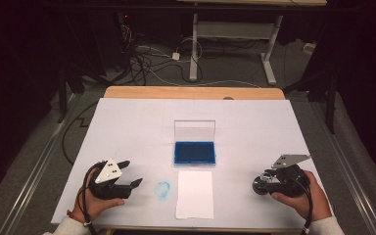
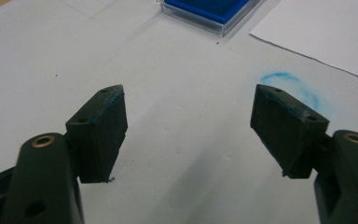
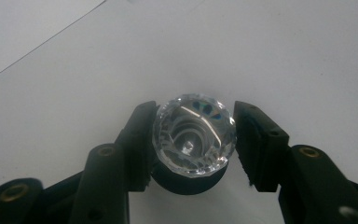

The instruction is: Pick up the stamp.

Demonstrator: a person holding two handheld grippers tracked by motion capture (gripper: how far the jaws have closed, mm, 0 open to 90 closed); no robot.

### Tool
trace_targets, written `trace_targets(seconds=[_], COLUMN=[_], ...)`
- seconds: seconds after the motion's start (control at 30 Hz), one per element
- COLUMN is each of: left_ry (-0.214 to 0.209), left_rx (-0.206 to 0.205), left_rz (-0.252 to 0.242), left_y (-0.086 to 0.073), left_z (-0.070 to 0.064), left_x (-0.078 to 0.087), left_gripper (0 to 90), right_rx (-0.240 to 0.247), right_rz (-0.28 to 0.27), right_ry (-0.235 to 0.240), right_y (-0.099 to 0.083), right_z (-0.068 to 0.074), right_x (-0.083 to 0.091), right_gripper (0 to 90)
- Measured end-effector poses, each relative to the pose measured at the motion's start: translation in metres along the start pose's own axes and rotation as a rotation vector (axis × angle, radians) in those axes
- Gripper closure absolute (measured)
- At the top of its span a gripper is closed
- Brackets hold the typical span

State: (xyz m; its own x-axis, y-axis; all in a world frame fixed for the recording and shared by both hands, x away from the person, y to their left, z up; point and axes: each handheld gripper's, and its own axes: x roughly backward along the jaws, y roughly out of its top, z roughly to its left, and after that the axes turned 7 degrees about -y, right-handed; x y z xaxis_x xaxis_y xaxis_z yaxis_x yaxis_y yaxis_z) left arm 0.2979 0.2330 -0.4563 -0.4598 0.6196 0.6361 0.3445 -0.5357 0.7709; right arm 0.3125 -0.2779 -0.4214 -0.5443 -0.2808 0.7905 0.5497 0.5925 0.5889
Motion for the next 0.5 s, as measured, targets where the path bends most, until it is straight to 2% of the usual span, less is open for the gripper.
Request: trace_targets(seconds=[0.3, 0.43, 0.5], left_ry=[-0.003, -0.011, -0.013], left_rx=[-0.002, 0.003, 0.004], left_rz=[0.004, -0.001, -0.001], left_y=[0.0001, -0.0001, -0.0001], left_z=[-0.0004, -0.0001, 0.0], left_x=[-0.0004, -0.0008, -0.0011], left_gripper=[26.5, 26.5, 26.5], right_rx=[-0.005, -0.002, 0.004], right_rz=[-0.012, -0.01, -0.008], right_ry=[-0.019, -0.017, -0.013], right_y=[0.0001, 0.0014, 0.0013], right_z=[0.0004, 0.0023, 0.0023], right_x=[0.0029, 0.0041, 0.0034], right_gripper=[47.5, 50.9, 55.5])
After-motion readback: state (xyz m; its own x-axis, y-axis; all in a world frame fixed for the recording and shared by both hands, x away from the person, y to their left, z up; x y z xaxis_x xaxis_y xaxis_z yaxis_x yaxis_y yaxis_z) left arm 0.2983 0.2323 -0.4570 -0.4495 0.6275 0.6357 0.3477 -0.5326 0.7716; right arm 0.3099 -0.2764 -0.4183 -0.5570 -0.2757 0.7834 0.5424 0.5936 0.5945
